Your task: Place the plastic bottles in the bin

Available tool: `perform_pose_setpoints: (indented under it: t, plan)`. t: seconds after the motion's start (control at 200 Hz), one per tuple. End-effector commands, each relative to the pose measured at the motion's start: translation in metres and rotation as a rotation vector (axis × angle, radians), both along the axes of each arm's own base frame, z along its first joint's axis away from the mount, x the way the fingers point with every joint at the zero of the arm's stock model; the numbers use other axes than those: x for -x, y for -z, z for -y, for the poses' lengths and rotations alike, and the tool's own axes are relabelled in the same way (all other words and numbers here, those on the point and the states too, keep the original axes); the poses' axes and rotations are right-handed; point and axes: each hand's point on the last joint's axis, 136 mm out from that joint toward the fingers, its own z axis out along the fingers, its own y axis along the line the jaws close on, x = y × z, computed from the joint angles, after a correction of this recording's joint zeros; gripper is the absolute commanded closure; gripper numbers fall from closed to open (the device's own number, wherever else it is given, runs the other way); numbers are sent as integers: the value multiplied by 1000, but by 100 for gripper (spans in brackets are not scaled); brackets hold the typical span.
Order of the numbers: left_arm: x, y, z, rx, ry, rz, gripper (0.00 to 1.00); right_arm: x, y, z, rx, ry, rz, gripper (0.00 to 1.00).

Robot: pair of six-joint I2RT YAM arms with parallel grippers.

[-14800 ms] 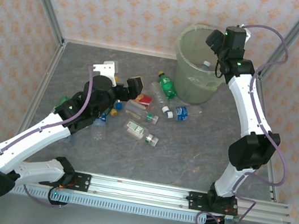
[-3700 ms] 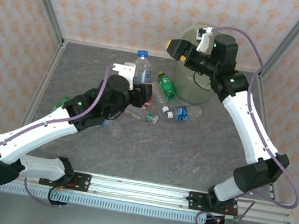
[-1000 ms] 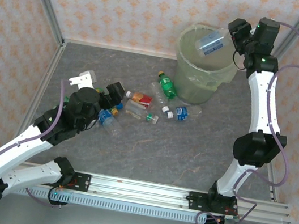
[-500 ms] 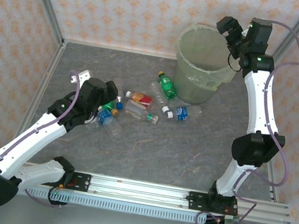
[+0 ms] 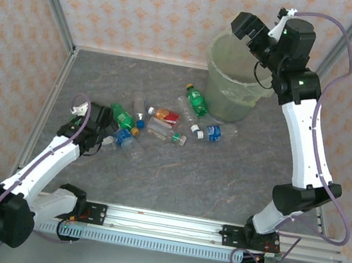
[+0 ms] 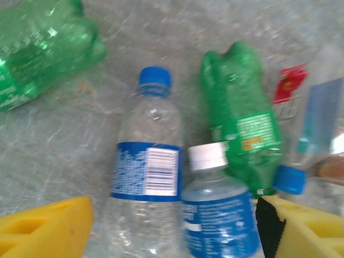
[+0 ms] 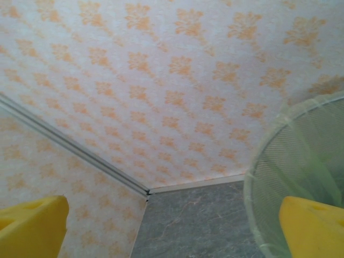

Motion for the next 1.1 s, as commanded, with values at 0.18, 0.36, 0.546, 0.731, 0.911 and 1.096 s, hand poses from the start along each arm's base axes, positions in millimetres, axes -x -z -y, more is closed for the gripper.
perform_pose_setpoints:
  t: [0.18,0.36,0.546,0.731,0.911,1.096]
  plan:
    - [-1,36,-2,58,55,-58,25,15,12,-33,60,-74,6,0]
    - [-5,52,1,70,78,-94,25,16,25,-44,75,-97,-18,0]
    - [-6,69,5,86,97,-135,27,16,30,-45,81,-98,-27,0]
    - [-2,87,6,87,109,-183,29,15,33,-47,79,-101,-34,0]
    - [0,98,7,87,124,-210,34,16,30,-49,80,-106,-28,0]
    - [-2,94,4,59,135,-211,43,17,30,-49,77,-107,-30,0]
